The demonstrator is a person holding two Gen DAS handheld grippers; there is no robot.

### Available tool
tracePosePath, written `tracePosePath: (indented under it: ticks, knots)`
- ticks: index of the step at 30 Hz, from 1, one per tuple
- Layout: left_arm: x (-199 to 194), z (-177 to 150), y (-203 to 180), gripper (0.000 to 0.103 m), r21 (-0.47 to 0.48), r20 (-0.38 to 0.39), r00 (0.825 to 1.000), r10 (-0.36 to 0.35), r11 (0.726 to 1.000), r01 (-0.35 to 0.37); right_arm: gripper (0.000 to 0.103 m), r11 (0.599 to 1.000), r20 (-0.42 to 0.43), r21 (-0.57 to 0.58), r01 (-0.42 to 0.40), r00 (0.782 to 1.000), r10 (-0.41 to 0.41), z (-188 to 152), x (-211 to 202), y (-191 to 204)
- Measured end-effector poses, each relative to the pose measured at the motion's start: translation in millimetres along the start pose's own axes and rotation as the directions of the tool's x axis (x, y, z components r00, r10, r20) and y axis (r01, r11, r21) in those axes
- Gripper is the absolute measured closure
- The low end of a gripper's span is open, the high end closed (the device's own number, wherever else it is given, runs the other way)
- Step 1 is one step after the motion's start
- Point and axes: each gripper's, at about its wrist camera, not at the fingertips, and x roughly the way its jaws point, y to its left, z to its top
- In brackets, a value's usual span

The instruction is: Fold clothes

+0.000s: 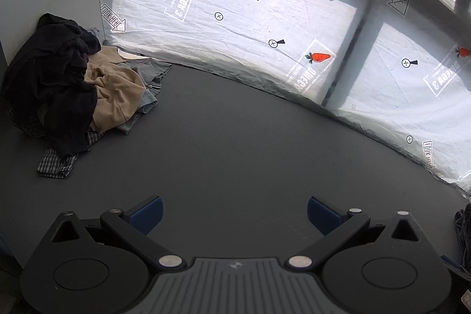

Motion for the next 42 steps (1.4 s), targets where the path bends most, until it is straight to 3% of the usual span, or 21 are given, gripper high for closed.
tracePosePath:
  ticks: [5, 11, 13, 15, 17, 20, 23, 26, 28, 32, 33, 34, 35, 36, 38, 42]
  knots:
    - [53, 51, 46, 0.002, -0.021, 0.06, 0.994, 0.091, 0.996, -0.09, 0.001, 0.998, 0.002, -0.035, 0.044, 0.999, -0.044, 16, 40, 46]
    - [120, 119, 139, 0.02, -0.098, 0.079, 0.967, 0.243, 0.967, -0.236, 0.001, 0.988, -0.008, -0.123, 0.089, 0.996, -0.091, 43, 103, 121]
    - [137, 144, 172, 0.035, -0.109, 0.105, 0.942, 0.319, 0.945, -0.308, 0.001, 0.987, -0.029, -0.141, 0.079, 0.996, -0.084, 49, 126, 146]
    - [150, 170, 201, 0.039, -0.099, 0.157, 0.903, 0.401, 0.916, -0.39, 0.001, 0.987, -0.04, -0.144, 0.069, 0.996, -0.076, 55, 145, 172]
    - [161, 191, 222, 0.04, -0.075, 0.217, 0.856, 0.47, 0.882, -0.466, 0.001, 0.988, -0.049, -0.144, 0.06, 0.996, -0.068, 60, 162, 198]
    - [186, 220, 244, 0.039, -0.014, 0.269, 0.802, 0.534, 0.834, -0.551, 0.001, 0.984, -0.068, -0.176, 0.035, 0.997, -0.047, 57, 182, 232]
    - [215, 244, 258, 0.039, 0.03, 0.275, 0.792, 0.545, 0.819, -0.573, 0.001, 0.976, -0.092, -0.217, 0.012, 0.995, -0.033, 53, 196, 257]
    - [241, 261, 262, 0.038, 0.064, 0.255, 0.811, 0.527, 0.827, -0.558, 0.001, 0.967, -0.112, -0.256, -0.008, 0.994, -0.021, 50, 207, 280]
    - [265, 268, 265, 0.037, 0.083, 0.24, 0.793, 0.561, 0.802, -0.592, 0.001, 0.962, -0.112, -0.274, -0.01, 0.994, -0.021, 48, 209, 285]
    - [293, 275, 269, 0.042, 0.117, 0.226, 0.74, 0.634, 0.736, -0.666, 0.001, 0.957, -0.12, -0.29, 0.004, 0.992, -0.04, 46, 209, 283]
    - [294, 275, 269, 0.059, 0.113, 0.234, 0.719, 0.654, 0.716, -0.689, 0.001, 0.957, -0.128, -0.29, 0.009, 0.991, -0.048, 45, 209, 280]
    - [294, 275, 268, 0.087, 0.106, 0.244, 0.696, 0.676, 0.695, -0.712, 0.001, 0.959, -0.132, -0.283, 0.011, 0.99, -0.05, 45, 209, 277]
    - [288, 276, 267, 0.094, 0.095, 0.245, 0.696, 0.675, 0.698, -0.71, 0.001, 0.962, -0.134, -0.273, 0.011, 0.99, -0.05, 45, 208, 272]
    - [284, 277, 268, 0.096, 0.083, 0.235, 0.718, 0.655, 0.722, -0.686, 0.001, 0.965, -0.135, -0.263, 0.013, 0.99, -0.05, 45, 207, 268]
    - [266, 282, 269, 0.097, 0.035, 0.207, 0.779, 0.592, 0.791, -0.611, 0.001, 0.972, -0.13, -0.236, 0.019, 0.99, -0.051, 46, 203, 256]
    - [212, 286, 237, 0.099, 0.002, 0.241, 0.829, 0.504, 0.854, -0.52, 0.001, 0.984, -0.104, -0.178, 0.031, 0.993, -0.05, 49, 191, 225]
